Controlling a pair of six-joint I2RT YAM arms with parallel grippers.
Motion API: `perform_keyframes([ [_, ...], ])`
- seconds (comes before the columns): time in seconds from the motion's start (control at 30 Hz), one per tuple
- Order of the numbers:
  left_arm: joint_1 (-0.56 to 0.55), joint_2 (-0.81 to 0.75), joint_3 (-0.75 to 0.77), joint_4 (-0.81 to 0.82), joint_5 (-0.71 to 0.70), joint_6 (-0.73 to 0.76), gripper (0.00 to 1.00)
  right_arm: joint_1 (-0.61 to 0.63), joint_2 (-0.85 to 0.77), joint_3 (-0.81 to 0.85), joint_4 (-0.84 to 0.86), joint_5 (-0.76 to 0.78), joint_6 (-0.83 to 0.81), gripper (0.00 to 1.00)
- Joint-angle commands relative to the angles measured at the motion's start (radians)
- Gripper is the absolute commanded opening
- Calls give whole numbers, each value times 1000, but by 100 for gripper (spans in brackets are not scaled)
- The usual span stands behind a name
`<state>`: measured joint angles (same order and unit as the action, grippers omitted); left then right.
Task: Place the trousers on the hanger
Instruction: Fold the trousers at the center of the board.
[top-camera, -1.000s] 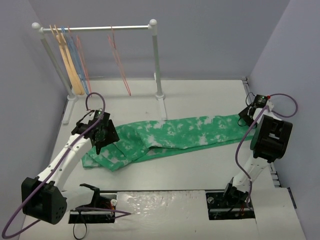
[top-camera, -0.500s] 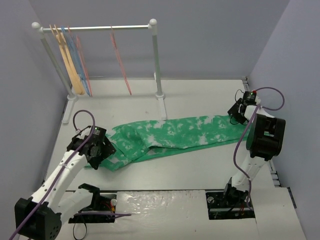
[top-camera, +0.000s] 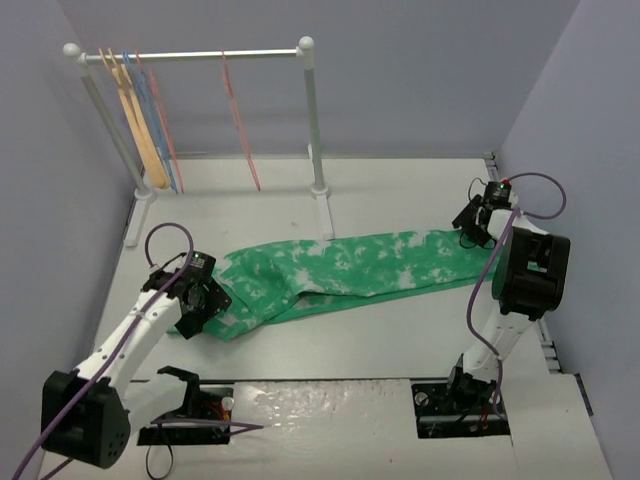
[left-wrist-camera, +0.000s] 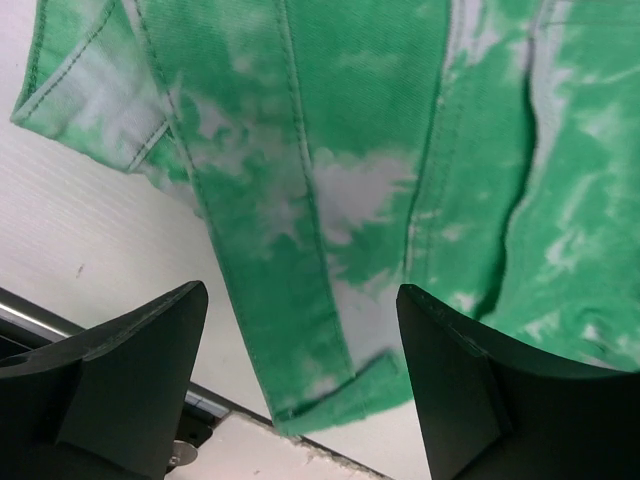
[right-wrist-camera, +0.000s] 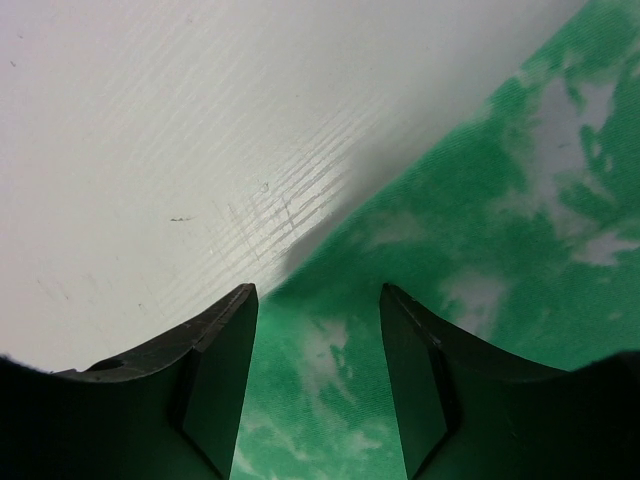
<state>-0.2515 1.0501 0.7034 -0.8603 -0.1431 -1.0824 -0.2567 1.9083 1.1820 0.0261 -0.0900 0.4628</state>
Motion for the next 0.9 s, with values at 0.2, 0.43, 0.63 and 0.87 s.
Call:
perform_keyframes([
  [0.2, 49, 78, 11, 131, 22, 23, 57, 10, -42, 33, 20, -20, -19, 50],
  [0.43, 60, 81, 83, 105, -17, 105, 10, 10, -41, 28, 24, -24, -19, 50],
  [0.63, 82, 66, 377, -24, -218, 369, 0, 8, -58, 25, 21, -4, -33, 50],
  [0.87, 133, 174, 672, -113, -357, 632, 0, -4, -60, 16, 20, 11, -32, 50],
])
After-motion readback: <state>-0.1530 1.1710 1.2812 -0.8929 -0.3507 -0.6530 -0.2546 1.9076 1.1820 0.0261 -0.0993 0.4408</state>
